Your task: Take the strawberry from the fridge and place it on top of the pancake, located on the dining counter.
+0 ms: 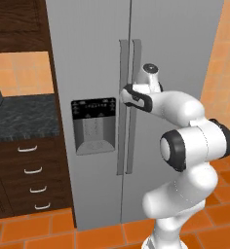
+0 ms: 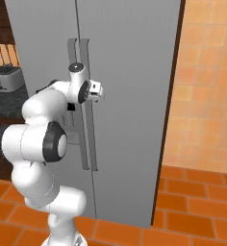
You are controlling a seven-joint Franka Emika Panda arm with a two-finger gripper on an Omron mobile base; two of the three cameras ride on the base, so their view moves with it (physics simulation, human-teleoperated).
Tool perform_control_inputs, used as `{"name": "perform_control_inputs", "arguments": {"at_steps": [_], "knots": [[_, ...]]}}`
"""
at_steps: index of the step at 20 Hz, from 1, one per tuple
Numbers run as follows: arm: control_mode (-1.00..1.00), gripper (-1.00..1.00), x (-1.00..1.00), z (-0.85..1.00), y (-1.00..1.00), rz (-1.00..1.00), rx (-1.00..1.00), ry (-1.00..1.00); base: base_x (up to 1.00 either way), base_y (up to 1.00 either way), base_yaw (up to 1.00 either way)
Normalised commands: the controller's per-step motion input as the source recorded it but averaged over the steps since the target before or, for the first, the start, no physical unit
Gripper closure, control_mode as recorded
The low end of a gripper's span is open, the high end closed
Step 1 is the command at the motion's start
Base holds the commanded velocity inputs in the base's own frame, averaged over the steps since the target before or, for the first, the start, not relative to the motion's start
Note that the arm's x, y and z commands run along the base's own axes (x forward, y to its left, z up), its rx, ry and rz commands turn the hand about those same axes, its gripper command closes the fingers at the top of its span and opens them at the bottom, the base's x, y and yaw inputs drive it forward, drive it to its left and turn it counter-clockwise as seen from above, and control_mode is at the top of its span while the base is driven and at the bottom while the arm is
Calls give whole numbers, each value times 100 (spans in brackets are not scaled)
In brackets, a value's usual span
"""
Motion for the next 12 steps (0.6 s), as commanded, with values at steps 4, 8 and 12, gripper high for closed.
{"name": "perform_control_inputs", "arguments": {"at_steps": [4,8,12], "knots": [[-100,-100,19,-4,0,0,2,-18,0,0,0],[-100,-100,23,0,0,0,0,-6,0,0,0],[-100,-100,35,-1,0,0,1,-2,0,0,0]]}}
